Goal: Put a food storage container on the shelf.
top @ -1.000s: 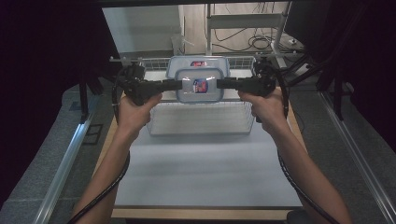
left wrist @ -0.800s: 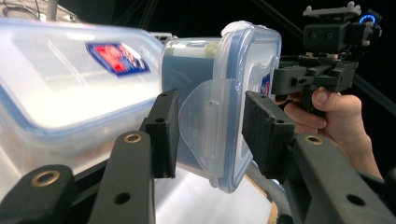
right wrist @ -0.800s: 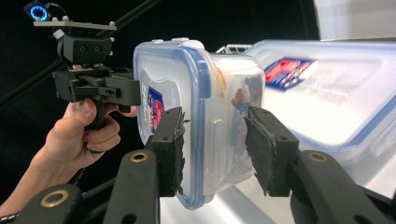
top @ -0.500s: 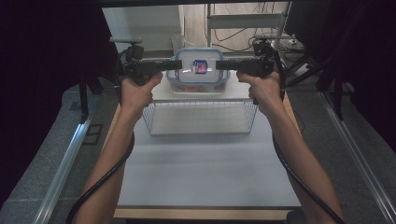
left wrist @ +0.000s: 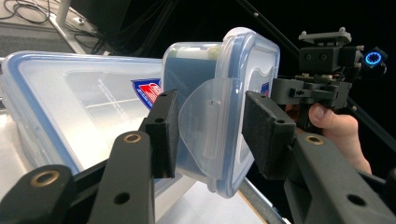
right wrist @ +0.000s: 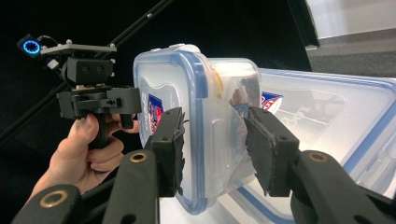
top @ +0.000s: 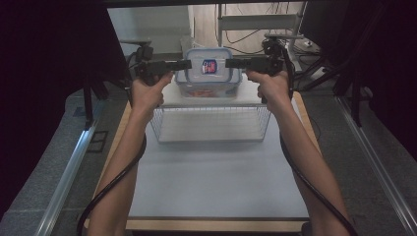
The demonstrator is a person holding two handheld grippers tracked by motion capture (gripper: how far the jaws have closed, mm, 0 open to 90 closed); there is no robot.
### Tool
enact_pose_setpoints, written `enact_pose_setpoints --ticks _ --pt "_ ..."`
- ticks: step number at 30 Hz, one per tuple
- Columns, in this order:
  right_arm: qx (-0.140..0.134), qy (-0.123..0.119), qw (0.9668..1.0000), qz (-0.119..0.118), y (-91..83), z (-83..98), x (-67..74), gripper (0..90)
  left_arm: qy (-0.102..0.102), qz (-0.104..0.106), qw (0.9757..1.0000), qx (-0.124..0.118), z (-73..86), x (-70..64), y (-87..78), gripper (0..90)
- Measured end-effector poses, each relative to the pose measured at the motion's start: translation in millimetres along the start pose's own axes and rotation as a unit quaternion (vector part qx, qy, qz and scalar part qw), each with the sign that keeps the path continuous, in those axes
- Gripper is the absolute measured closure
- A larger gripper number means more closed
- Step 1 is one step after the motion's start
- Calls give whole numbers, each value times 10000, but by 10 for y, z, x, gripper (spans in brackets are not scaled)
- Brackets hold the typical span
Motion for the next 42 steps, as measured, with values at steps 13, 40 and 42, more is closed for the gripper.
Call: enact_pose_setpoints --ticks 13,40,42 --pt "-49 -12 9990 436 78 -45 -25 506 -60 -506 9986 138 -39 -4 103 534" --pt "-278 -819 9895 1159 31 -24 -12 346 890 -1269 9878 -129 84 -168 113 203" --pt "-278 -887 9895 1103 19 -5 -6 325 1019 -1349 9855 -115 114 -180 101 188"
Point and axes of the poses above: each handheld gripper's, and its own axes: y roughly forward along the jaws, z roughly out of its underside, x roughly to its left, the point moved 2 cm from there along y, roughly forward along the jaws, and after that the axes turned 9 degrees about x, right-handed, at the moved point
